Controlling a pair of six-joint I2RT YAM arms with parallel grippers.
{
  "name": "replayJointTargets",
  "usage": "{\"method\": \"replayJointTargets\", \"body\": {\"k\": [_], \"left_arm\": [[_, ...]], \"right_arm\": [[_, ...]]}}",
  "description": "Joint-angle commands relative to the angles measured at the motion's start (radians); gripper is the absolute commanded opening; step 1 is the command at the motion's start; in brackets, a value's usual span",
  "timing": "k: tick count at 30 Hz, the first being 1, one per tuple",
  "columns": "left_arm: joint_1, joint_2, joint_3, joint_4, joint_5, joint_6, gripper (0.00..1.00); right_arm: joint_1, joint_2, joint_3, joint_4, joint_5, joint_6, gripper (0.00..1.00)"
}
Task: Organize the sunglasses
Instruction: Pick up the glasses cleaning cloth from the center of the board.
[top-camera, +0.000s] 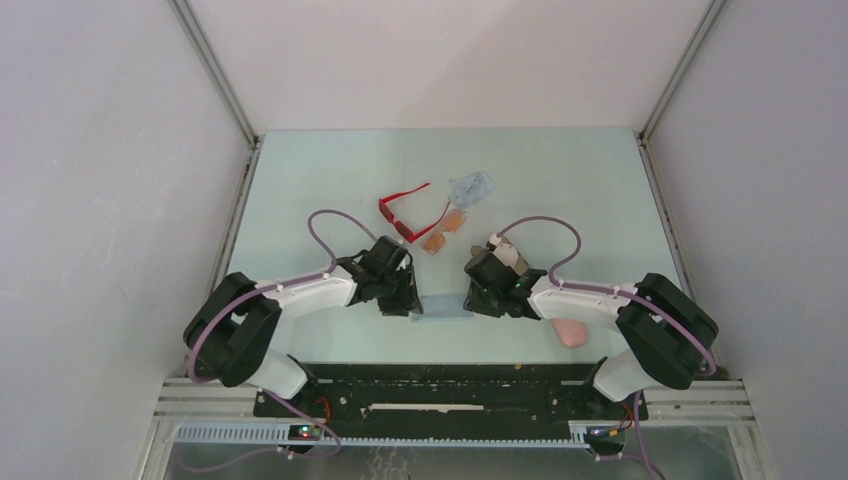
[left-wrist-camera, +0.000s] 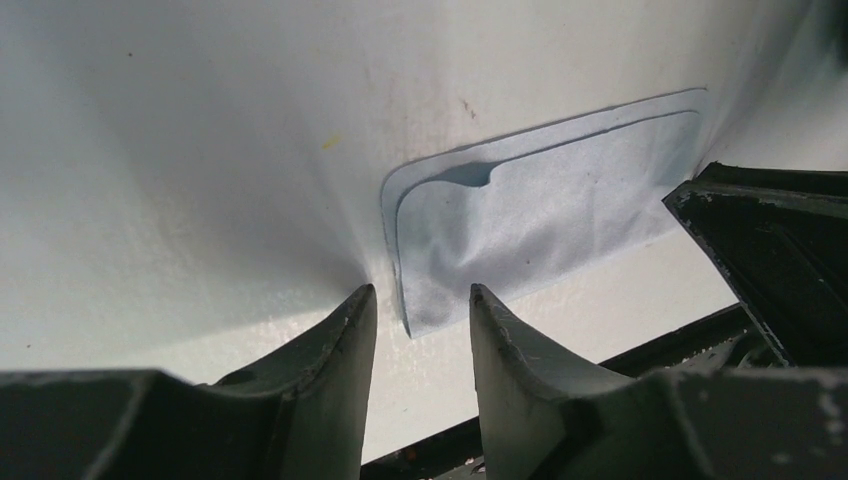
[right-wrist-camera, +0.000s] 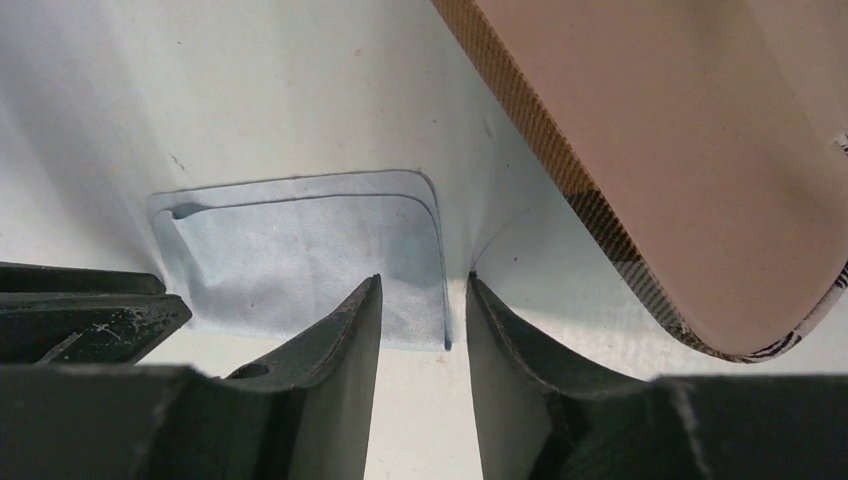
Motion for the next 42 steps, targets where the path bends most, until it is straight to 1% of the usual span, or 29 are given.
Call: {"method": "replayJointTargets", "body": {"k": [1,8,12,17,19,20,21,22,23,24,27,33,42], "left_arm": [[-0.017,0.041,0.054,-0.002,-0.039,-0.01,0.44],[-0.022,0.062,0.033,0.044,-0.028,-0.051,0.38],[-0.021,0.067,0.034,0.049,-0.02,-0.054,0.33],[-0.024,0.082,0.049,0.053,-0.011,-0.052,0.26],[-0.025,0.091,0.055,0.055,-0.007,-0.049,0.23],[-0.025,0.095,0.056,0.056,-0.005,-0.048,0.19],[-0.026,0.098,0.06,0.058,-0.001,-0.046,0.15],[-0.027,0.099,0.063,0.058,0.002,-0.044,0.1],[-0.027,0.099,0.065,0.058,0.003,-0.043,0.04],[-0.026,0.097,0.07,0.057,0.006,-0.043,0.01],[-0.027,0.076,0.081,0.052,0.002,-0.038,0.0],[-0.033,0.041,0.154,0.019,-0.006,-0.02,0.0],[-0.04,0.045,0.267,-0.043,-0.013,0.015,0.0]], "right_arm": [[-0.02,0.023,-0.017,0.043,-0.038,-0.005,0.45],[-0.02,0.029,-0.025,0.072,-0.065,-0.009,0.38],[-0.018,0.039,-0.024,0.085,-0.072,-0.013,0.31],[-0.014,0.052,-0.024,0.092,-0.078,-0.007,0.19],[-0.013,0.052,-0.024,0.093,-0.081,-0.006,0.13],[-0.013,0.051,-0.024,0.094,-0.081,-0.006,0.09],[-0.013,0.049,-0.024,0.095,-0.082,-0.007,0.02],[-0.013,0.046,-0.024,0.095,-0.084,-0.008,0.0],[-0.013,0.039,-0.024,0.093,-0.084,-0.009,0.0],[-0.013,0.032,-0.024,0.091,-0.082,-0.01,0.0],[-0.015,-0.002,-0.024,0.078,-0.066,-0.011,0.0],[-0.027,-0.089,-0.024,0.054,-0.053,-0.009,0.0],[-0.054,-0.191,-0.024,0.017,-0.026,-0.012,0.0]]}}
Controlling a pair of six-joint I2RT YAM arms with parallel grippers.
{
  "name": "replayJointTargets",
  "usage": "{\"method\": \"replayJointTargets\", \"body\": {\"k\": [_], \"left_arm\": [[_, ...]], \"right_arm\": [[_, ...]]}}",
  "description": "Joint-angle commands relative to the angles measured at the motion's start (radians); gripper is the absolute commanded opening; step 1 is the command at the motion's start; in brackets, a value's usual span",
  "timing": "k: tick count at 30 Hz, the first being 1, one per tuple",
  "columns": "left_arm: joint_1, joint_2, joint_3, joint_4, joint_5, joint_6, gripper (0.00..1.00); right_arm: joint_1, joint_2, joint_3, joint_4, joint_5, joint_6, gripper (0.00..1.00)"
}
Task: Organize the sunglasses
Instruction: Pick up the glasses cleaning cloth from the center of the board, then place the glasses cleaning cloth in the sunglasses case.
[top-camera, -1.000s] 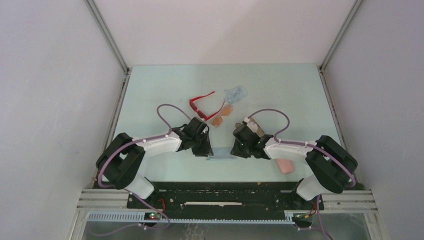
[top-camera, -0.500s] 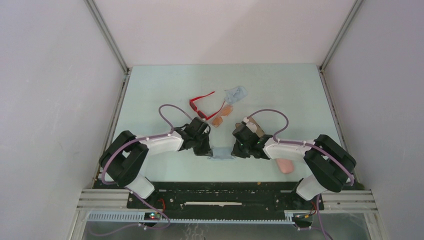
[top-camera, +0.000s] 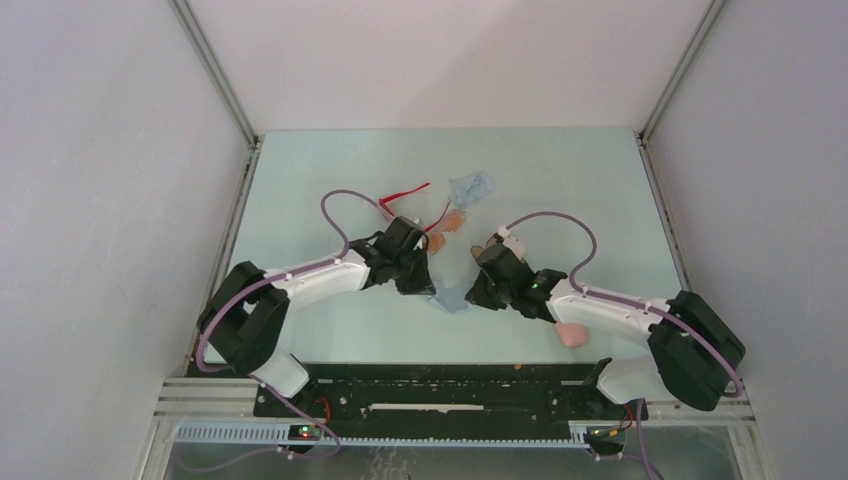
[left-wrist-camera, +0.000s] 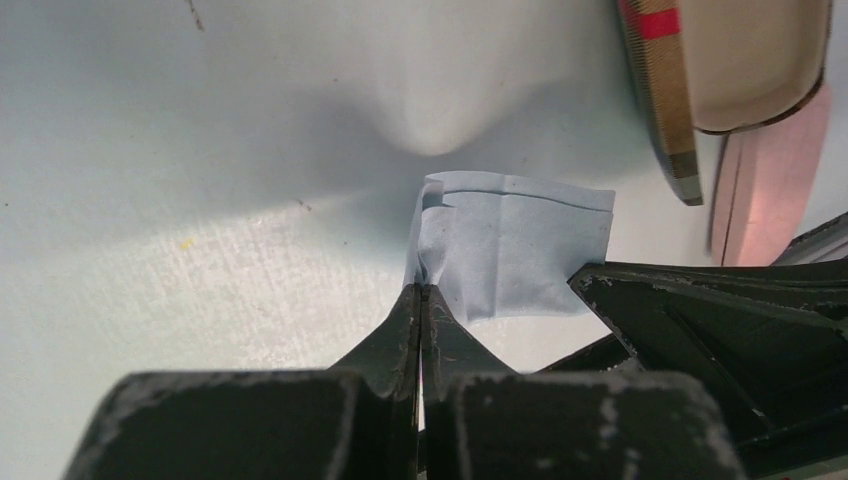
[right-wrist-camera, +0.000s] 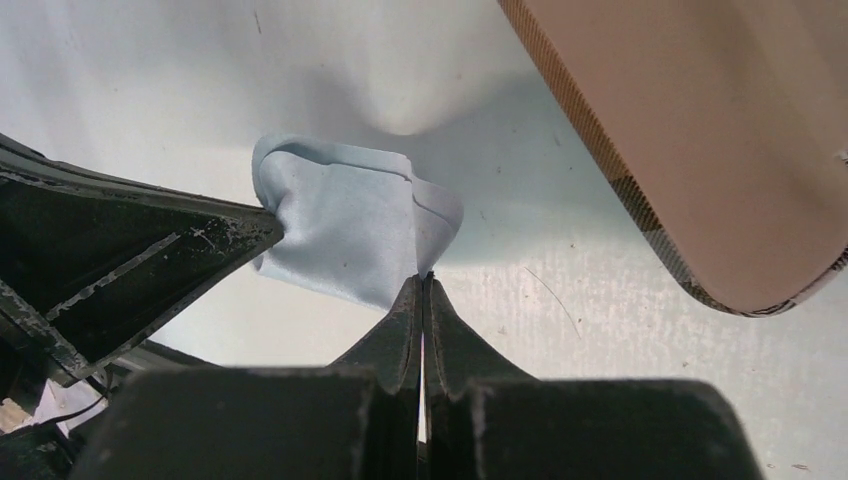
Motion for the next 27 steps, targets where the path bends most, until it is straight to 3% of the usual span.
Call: {"method": "replayJointTargets", "body": {"k": [1,12,27], "left_arm": [[-0.008,-0.024,0.095,-0.038,-0.011,0.04,0.0],[-0.008,0.077,0.33,-0.083,0.033,0.131,0.0],[-0.01,0.436,0.765,-0.147,0.147,0.237,0.0]], "right_arm": [[-0.028,-0.056,0.0,-0.021,0.035,-0.012,0.0],[-0.119,-0.196,-0.001,-0.107,0.092,-0.059,0.0],[-0.268,-0.19,-0.042,-0.089,0.043,-0.114,0.0]]}}
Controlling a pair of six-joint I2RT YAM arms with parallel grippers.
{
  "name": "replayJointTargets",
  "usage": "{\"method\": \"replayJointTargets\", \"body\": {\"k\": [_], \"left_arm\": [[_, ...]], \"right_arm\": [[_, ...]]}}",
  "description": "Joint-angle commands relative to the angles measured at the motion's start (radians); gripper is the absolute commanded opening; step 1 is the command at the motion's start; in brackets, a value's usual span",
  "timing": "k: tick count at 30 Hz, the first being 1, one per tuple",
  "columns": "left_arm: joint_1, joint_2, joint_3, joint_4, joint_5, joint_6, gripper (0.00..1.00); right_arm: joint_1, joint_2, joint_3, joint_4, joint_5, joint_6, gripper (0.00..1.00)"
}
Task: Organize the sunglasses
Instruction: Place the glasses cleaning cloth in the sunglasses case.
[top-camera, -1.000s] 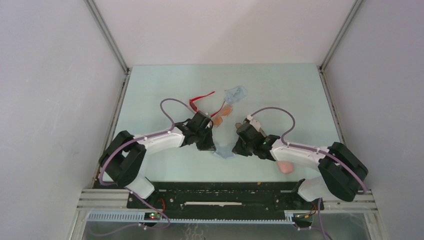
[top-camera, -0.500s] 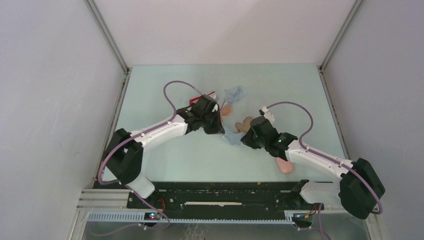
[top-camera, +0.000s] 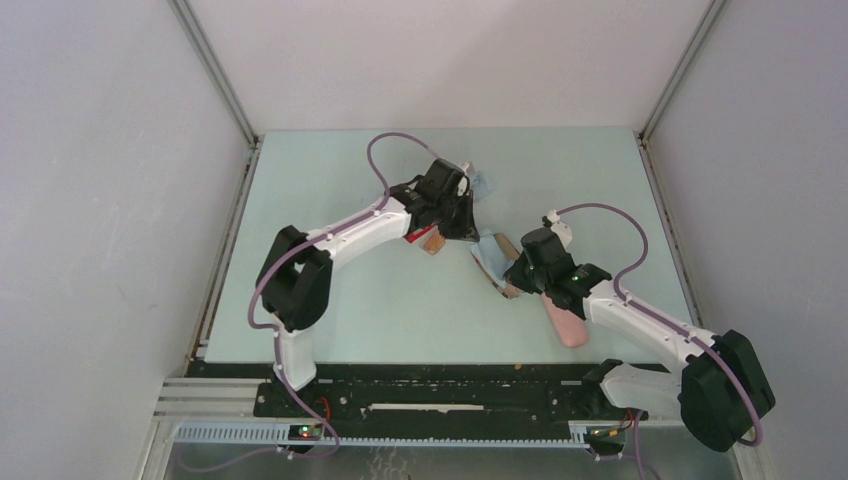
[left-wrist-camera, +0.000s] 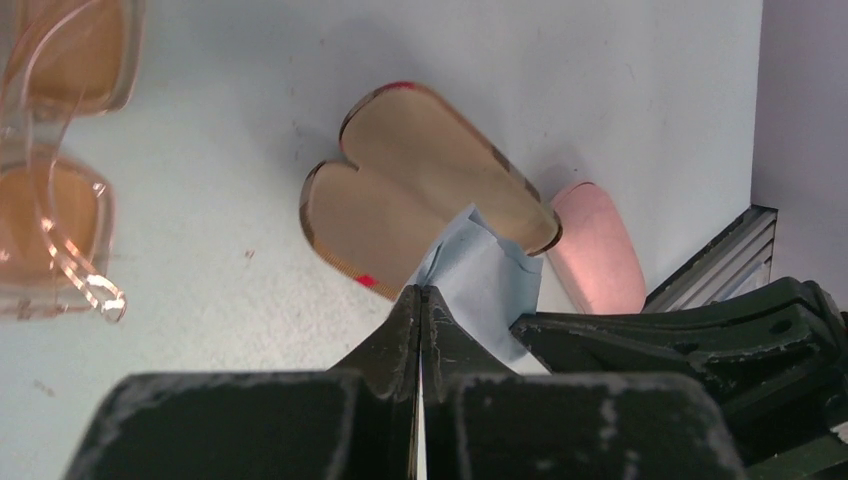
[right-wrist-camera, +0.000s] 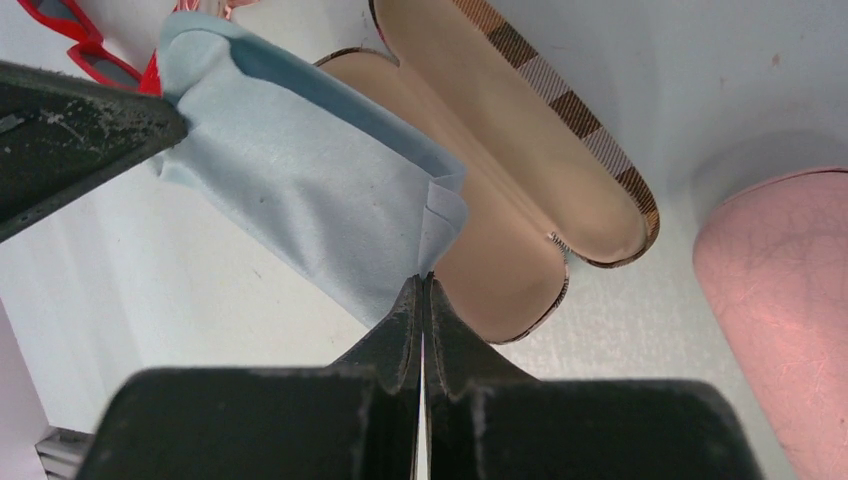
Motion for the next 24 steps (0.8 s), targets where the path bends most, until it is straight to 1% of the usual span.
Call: {"method": "replayJointTargets", "body": {"k": [1,8,12,20,24], "left_arm": [[-0.006,0.073,0.123,-0.027,0.055,0.049,0.0],[-0.005,0.179,0.238,-0.078,0.089,0.086,0.0],[-0.006,0.206,0.258,-0.1,0.096,0.11,0.0],[-0.005,0.188,0.157,-0.105,0.09,0.148,0.0],[-0.005,0.18,0.098,-0.083,0.104,0.148,0.0]], "right_arm": [[-0.029,0.018,-0.004,0.023,-0.013,-0.029,0.0],[-0.045,0.042,-0.005,0.018,-0.024,-0.036,0.0],[-0.052,0.048,-0.021,0.023,-0.033,-0.037,0.0],[-0.052,0.072,-0.064,0.039,-0.053,-0.044,0.0],[-0.047,0.1,-0.07,0.05,-0.058,-0.049,0.0]]}}
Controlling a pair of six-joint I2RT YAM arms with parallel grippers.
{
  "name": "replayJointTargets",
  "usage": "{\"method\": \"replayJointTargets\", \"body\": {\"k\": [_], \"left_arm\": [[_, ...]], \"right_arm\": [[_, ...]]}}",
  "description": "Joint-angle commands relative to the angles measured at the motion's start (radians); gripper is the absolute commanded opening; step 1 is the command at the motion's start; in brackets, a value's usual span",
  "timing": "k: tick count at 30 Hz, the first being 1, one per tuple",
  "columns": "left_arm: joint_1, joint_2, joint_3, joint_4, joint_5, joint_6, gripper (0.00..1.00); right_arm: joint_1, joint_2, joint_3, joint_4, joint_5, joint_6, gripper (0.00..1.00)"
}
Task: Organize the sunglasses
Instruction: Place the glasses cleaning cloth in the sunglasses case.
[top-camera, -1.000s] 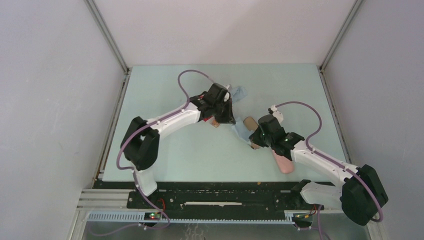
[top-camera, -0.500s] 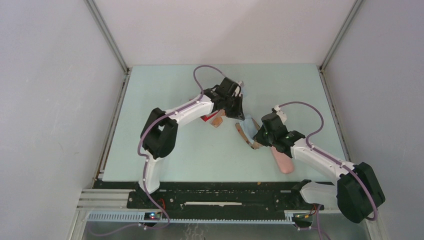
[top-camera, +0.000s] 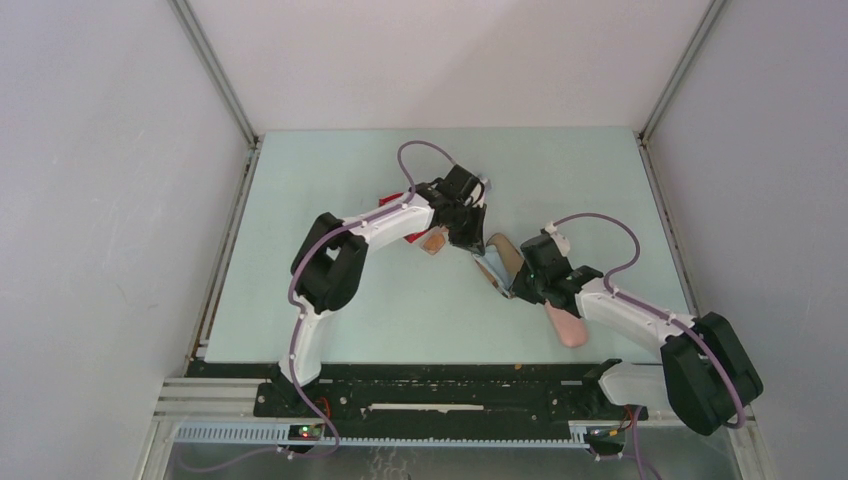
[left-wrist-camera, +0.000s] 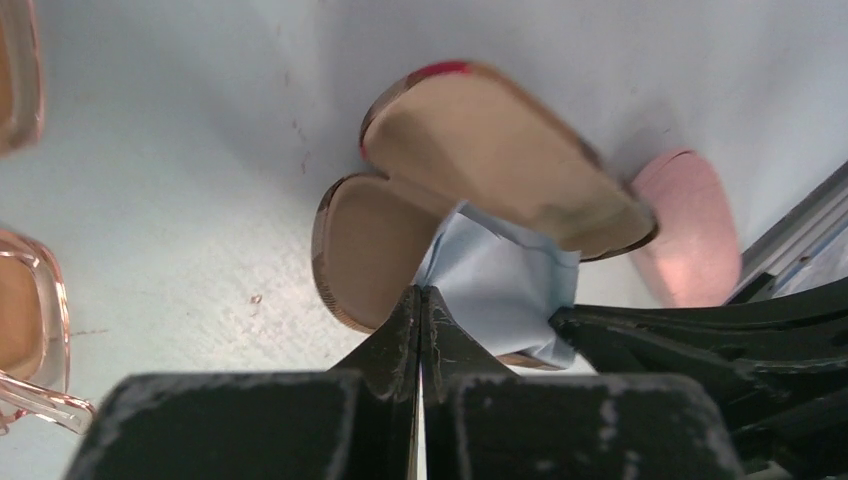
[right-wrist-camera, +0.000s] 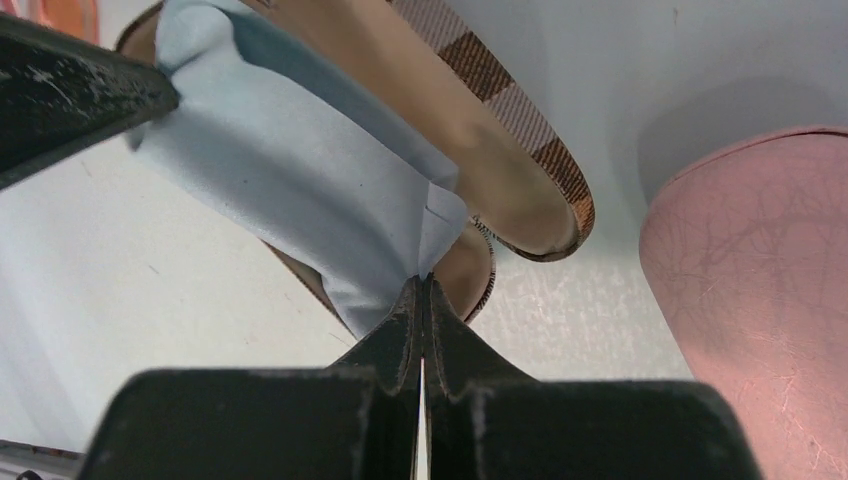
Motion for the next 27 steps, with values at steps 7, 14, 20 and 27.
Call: {"method": "replayJointTargets", "body": {"k": [7,14,20,27], "left_arm": [[-0.003,-0.048,-0.134,0.062,0.032,0.011,0.0],[-0.002,-0.062,-0.191,0.087,0.003,0.008,0.0],[-0.002,-0.072,-0.213,0.123,-0.013,0.008,0.0],[-0.003,-0.114,-0.283,0.245,-0.011,0.01,0.0]], "right_arm": [[0.025,0.064,-0.01,0.067,-0.007,-0.03,0.0],[0.05,0.095,-0.01,0.07,0.03,-0.033,0.0],[0.054,0.088,-0.01,0.051,0.085,-0.042,0.0],[0.072,0.11,-0.01,0.055,0.129,-0.058,0.0]]}}
